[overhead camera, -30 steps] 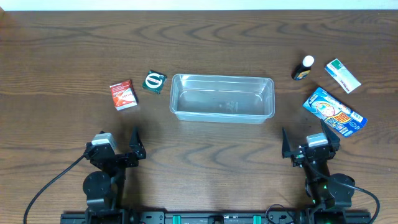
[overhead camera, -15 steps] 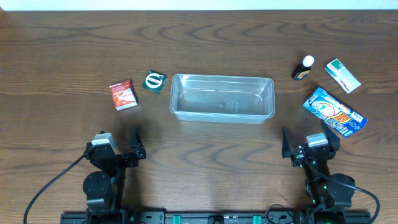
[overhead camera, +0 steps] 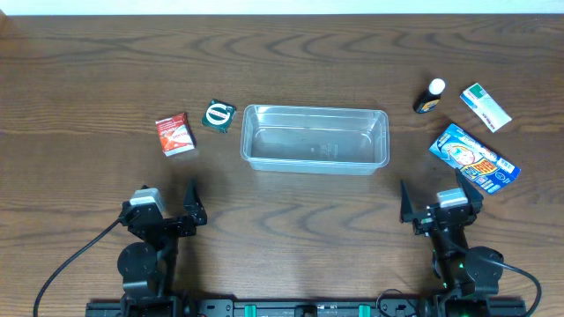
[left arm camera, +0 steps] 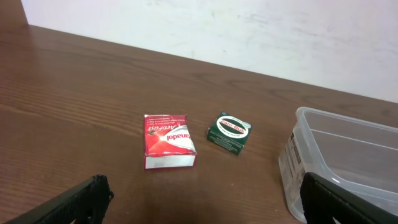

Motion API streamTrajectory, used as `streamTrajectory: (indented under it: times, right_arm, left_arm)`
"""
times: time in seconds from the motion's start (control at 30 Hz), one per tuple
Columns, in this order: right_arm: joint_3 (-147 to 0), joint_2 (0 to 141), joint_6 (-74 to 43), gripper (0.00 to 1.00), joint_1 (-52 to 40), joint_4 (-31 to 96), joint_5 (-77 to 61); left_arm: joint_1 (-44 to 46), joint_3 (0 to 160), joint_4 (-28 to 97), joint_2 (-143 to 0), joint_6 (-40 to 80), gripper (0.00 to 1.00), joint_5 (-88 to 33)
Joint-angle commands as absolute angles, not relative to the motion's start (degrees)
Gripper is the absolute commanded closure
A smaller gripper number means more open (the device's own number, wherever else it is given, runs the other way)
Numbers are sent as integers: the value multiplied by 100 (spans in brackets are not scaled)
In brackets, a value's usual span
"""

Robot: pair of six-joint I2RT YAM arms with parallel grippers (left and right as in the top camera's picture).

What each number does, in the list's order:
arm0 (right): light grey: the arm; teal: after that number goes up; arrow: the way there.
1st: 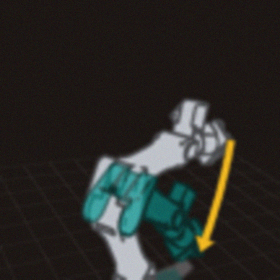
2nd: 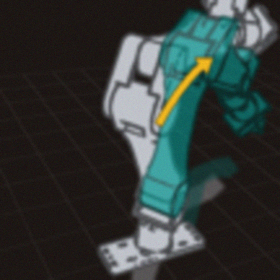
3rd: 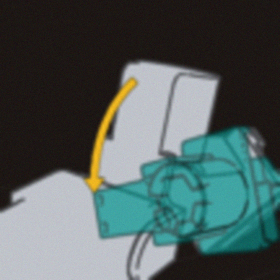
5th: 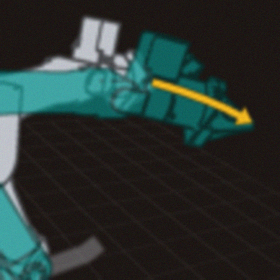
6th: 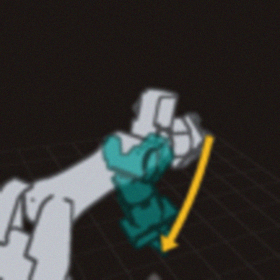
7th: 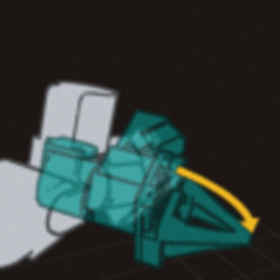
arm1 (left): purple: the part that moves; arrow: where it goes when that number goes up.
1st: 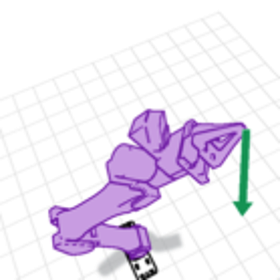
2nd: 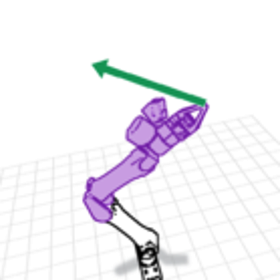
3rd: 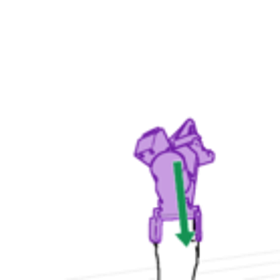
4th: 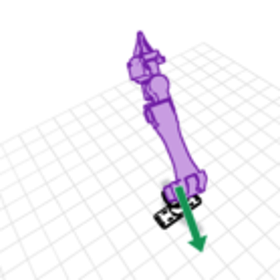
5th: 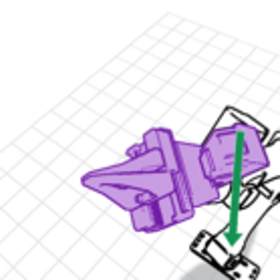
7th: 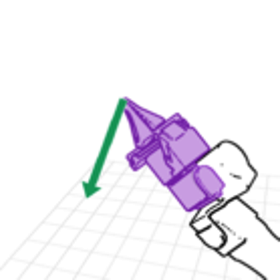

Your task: Pack container

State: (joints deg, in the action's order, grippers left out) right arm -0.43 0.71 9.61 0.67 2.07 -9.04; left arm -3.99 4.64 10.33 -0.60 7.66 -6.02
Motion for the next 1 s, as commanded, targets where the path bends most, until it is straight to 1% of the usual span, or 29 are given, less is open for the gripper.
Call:
streamTrajectory:
  times: [0.0, 0.1, 0.2, 0.33, 0.43, 0.6, 0.7, 0.8, 0.97]
  right_arm:
    - [-119, 78, 19, 1, 58, 209, -637]
    - [-377, 217, -303, 1, 62, 340, -543]
    - [-829, 733, -381, 1, 145, 637, -351]
    - [-1800, 2104, -379, 1, 390, 952, -381]
    - [-2893, 3483, -375, 1, 611, 1424, -696]
    - [-5035, 5695, -377, 1, 910, 2766, -1590]
    - [-6001, 6641, -412, 1, 937, 3398, -2097]
    - [-6497, 7253, -403, 1, 937, 3594, -2668]
    - [-6495, 7708, -419, 1, 937, 3697, -2941]
  left_arm:
    - [-421, 384, 1238, -60, 751, 2, -668]
    - [-421, 384, 1238, -60, 753, 2, -668]
    - [-421, 384, 1238, -60, 751, 2, -668]
    - [-421, 384, 1238, -60, 751, 2, -668]
    - [-421, 384, 1238, -60, 753, 2, -668]
    - [-421, 384, 1238, -60, 751, 2, -668]
    - [-421, 384, 1238, -60, 751, 2, -668]
    - [-421, 384, 1238, -60, 751, 2, -668]
    - [-421, 384, 1238, -60, 751, 2, -668]
